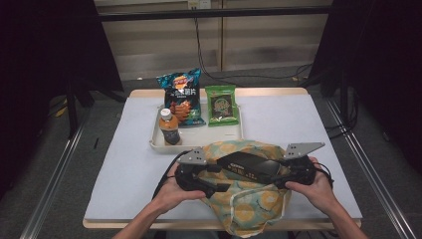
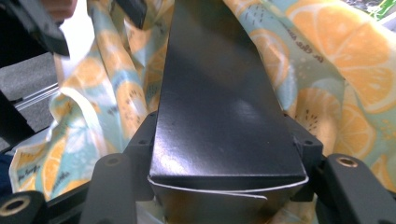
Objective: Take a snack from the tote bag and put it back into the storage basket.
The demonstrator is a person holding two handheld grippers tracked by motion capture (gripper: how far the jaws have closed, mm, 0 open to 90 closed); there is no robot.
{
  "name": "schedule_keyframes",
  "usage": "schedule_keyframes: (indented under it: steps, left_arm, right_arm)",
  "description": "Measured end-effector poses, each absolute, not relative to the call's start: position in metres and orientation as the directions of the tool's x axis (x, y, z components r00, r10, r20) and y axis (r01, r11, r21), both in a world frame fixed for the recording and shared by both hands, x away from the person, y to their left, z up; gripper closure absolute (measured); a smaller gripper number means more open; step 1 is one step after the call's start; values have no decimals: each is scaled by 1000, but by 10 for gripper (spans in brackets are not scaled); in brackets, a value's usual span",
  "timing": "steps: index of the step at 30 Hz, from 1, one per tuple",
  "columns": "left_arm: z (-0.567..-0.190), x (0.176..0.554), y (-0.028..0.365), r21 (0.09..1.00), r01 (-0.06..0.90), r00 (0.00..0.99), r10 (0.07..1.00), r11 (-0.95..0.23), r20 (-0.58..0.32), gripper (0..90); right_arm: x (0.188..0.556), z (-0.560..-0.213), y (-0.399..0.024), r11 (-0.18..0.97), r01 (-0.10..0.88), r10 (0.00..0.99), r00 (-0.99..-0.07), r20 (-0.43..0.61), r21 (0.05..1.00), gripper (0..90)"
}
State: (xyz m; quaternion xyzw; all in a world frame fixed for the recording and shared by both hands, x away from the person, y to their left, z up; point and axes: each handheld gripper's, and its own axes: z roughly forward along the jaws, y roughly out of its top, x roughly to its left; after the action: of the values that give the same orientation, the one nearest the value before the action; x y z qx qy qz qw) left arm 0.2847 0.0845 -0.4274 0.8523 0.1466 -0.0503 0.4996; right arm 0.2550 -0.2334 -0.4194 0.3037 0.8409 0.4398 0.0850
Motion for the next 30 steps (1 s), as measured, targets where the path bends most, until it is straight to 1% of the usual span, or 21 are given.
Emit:
schedule_keyframes:
  steps: [5, 7, 9, 10, 11, 14, 15, 17, 20, 21, 24, 25, 28, 30]
  left_arm:
    - [-437, 285, 76, 809, 290, 956, 195, -512, -219, 317]
    - [-443, 285, 73, 795, 285, 958, 191, -535, -215, 320]
    - [-447, 286, 70, 781, 290, 956, 201, -553, -213, 351]
    - [-447, 286, 69, 782, 278, 960, 188, -558, -207, 386]
    - [-447, 285, 68, 787, 274, 962, 170, -553, -215, 446]
    - [-441, 280, 62, 816, 266, 964, 129, -514, -233, 515]
    - [-437, 279, 60, 823, 262, 965, 125, -504, -231, 519]
    - [-433, 277, 55, 833, 272, 961, 102, -481, -256, 528]
    - [-436, 274, 47, 822, 247, 968, 101, -512, -228, 531]
    - [-440, 273, 45, 814, 254, 966, 103, -523, -235, 540]
    - [-451, 270, 39, 785, 229, 972, 87, -575, -220, 623]
    - [-453, 269, 37, 785, 212, 976, 78, -582, -205, 690]
    - [-459, 262, 27, 758, 179, 978, 29, -627, -207, 833]
    - [-462, 260, 24, 744, 197, 974, 41, -638, -223, 877]
  right_arm:
    - [255, -413, -232, 426, 432, 581, -804, 126, 794, 426]
    - [254, -410, -233, 397, 439, 588, -796, 144, 806, 426]
    - [254, -407, -232, 396, 434, 583, -800, 144, 809, 426]
    - [253, -406, -231, 384, 438, 588, -795, 151, 813, 427]
    - [252, -405, -230, 387, 433, 589, -796, 144, 814, 428]
    - [252, -407, -227, 396, 436, 589, -796, 141, 808, 428]
    - [253, -409, -226, 398, 438, 590, -795, 141, 806, 428]
    - [254, -412, -226, 397, 447, 594, -791, 146, 802, 428]
    - [256, -416, -225, 403, 453, 596, -789, 148, 795, 429]
    - [256, -416, -225, 397, 456, 600, -785, 151, 797, 429]
    - [256, -412, -227, 378, 457, 611, -777, 154, 805, 429]
    - [256, -411, -227, 376, 452, 609, -778, 152, 809, 429]
    - [257, -407, -229, 360, 453, 628, -764, 147, 815, 429]
    - [257, -406, -229, 360, 456, 620, -769, 156, 814, 429]
